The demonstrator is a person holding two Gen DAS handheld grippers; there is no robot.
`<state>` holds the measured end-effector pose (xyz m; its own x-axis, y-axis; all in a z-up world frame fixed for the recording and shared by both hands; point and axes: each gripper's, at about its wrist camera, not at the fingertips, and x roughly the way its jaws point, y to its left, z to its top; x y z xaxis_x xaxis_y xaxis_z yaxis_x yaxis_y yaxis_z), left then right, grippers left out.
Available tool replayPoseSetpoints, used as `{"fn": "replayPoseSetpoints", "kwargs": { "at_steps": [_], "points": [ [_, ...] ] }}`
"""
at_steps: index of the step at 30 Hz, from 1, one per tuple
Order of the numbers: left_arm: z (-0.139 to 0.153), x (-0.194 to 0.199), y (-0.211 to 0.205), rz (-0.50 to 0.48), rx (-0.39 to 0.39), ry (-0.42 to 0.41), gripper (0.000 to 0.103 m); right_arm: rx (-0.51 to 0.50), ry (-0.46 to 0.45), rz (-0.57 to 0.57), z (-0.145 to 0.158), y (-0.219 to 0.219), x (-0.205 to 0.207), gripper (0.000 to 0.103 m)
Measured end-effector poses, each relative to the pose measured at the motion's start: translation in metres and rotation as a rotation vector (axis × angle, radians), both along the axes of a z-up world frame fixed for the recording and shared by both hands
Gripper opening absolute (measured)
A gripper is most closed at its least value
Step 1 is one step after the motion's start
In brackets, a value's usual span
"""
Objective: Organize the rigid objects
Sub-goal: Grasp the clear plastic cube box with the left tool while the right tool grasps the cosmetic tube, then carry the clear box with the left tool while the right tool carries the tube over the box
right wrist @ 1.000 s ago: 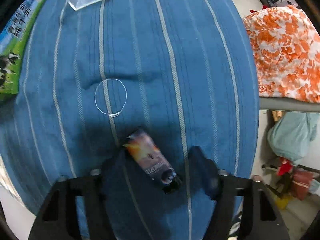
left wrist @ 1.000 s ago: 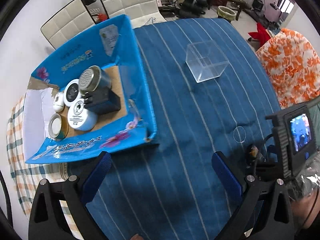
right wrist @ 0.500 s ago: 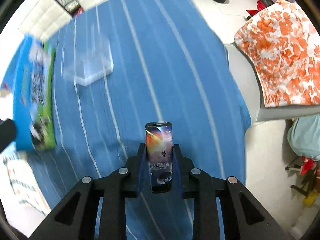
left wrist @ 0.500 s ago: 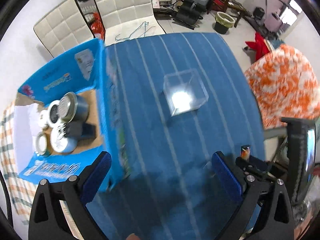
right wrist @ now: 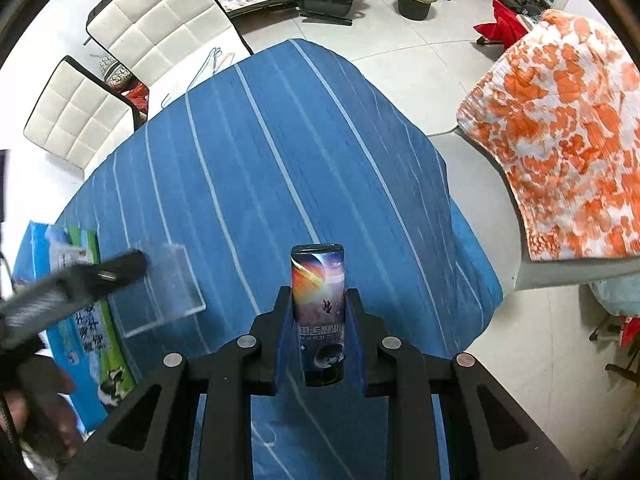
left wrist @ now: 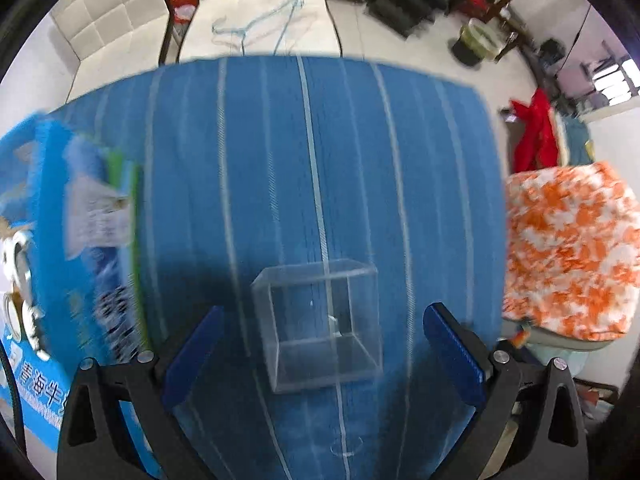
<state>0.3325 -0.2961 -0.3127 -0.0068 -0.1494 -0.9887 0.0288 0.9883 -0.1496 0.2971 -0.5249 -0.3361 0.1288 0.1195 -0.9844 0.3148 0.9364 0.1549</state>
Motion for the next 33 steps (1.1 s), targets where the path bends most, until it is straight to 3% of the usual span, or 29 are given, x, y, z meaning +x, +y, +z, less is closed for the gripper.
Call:
{"fn": "replayPoseSetpoints", "kwargs": {
  "at_steps": [5,7,8,16,21,25,33],
  "points": [
    [-0.039,0.004,-0.014,-0.045,0.051,0.077,0.103,-0.005,0.027,0.019,-0.021,0.003,0.011,0.027],
    [-0.046,0.002,-0.016,-0.056,0.061,0.079,0.085,-0.003,0.041,0.026,-0.027,0.005,0.015,0.027],
    [-0.05,0.0,-0.016,-0.06,0.079,0.081,0.069,-0.003,0.044,0.026,-0.029,0.006,0.015,0.027],
    [-0.039,-0.006,-0.014,-0.104,0.111,0.018,0.062,0.018,0.043,0.02,-0.029,0.008,0.018,0.027],
    [-0.004,-0.015,-0.019,-0.132,0.089,-0.059,0.062,0.043,0.007,0.014,-0.006,0.012,0.014,0.027],
    [0.042,-0.028,-0.005,-0.147,0.049,-0.143,0.062,0.062,-0.049,0.022,0.026,0.02,0.007,0.027],
    [0.137,-0.058,0.068,-0.143,-0.012,-0.314,0.062,0.105,-0.189,0.101,0.116,0.088,-0.022,0.027]
  ]
}}
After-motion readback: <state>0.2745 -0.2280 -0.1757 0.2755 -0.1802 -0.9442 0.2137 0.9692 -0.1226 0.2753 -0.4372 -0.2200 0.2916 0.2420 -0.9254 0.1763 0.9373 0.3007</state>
